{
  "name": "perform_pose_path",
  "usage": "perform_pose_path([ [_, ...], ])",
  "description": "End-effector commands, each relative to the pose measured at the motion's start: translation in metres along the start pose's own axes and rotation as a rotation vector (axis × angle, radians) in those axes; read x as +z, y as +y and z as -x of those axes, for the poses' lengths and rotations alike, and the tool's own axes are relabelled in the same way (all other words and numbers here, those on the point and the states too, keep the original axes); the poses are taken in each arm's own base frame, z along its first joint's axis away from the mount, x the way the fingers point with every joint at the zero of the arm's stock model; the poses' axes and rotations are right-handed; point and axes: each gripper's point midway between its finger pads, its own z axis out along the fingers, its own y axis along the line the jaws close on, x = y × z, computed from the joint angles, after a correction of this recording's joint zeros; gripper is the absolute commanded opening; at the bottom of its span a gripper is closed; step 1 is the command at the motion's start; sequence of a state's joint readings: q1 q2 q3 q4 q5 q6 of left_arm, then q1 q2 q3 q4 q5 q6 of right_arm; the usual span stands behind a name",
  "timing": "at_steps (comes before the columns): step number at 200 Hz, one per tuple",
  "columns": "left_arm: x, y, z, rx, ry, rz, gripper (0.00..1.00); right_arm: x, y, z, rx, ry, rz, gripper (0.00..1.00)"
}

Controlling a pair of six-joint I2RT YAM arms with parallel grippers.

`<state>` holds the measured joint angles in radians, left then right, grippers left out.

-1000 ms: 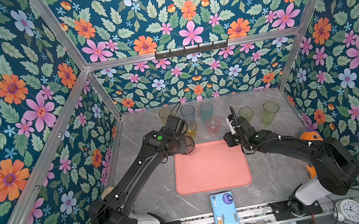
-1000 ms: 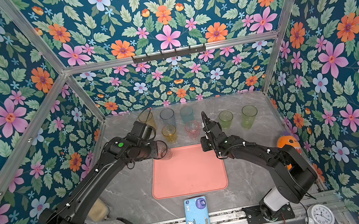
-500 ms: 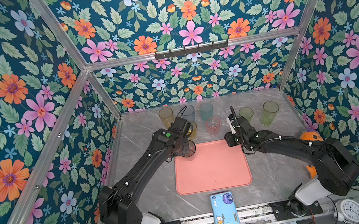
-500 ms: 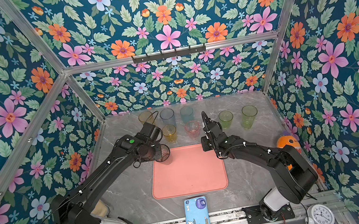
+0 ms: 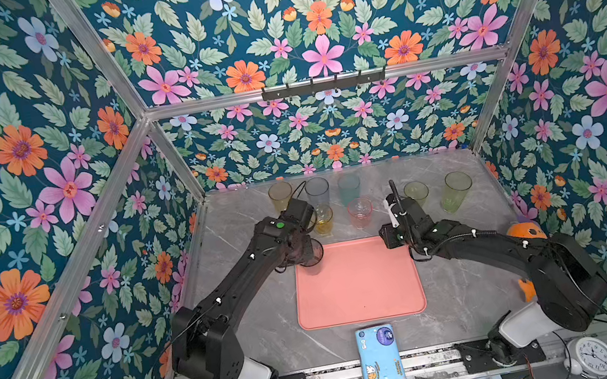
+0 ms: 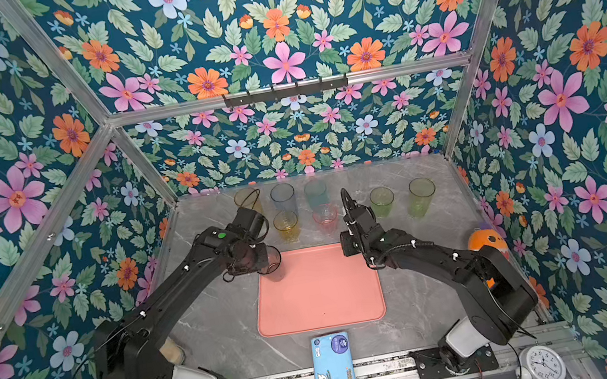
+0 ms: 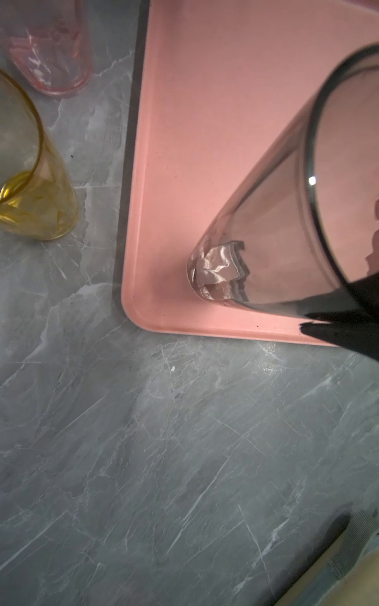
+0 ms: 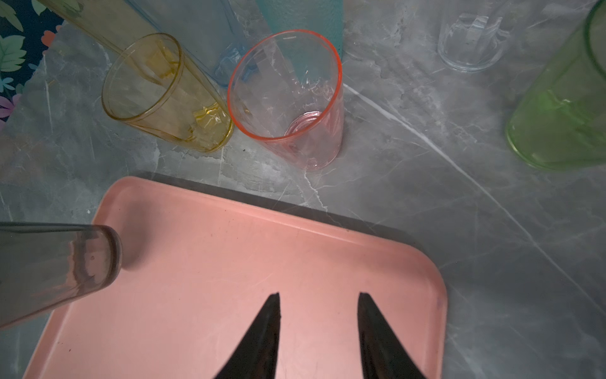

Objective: Place the glasses into the tray
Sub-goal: 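Lower the grey cup onto the tray's far corner and open the left gripper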

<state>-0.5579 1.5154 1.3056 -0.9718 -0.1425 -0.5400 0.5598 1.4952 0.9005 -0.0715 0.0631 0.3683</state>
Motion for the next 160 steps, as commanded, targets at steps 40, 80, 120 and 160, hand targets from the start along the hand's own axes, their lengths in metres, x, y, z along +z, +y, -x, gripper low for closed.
perform_pose_path([
  [40,0.009,0.004,0.007,-0.009,0.006,-0.022,0.0,-0.001,-0.002,0.002,0.004,-0.003,-0.019,0.41],
  [80,0.014,0.005,0.011,-0.019,0.005,-0.027,0.0,0.0,-0.002,0.002,0.002,0.001,-0.021,0.41],
  [120,0.02,0.007,0.016,-0.034,0.005,-0.033,0.0,-0.001,-0.003,0.002,0.004,0.002,-0.024,0.41],
  [160,0.027,0.008,0.019,-0.034,0.014,-0.03,0.0,-0.002,-0.004,0.002,0.004,0.0,-0.03,0.41],
])
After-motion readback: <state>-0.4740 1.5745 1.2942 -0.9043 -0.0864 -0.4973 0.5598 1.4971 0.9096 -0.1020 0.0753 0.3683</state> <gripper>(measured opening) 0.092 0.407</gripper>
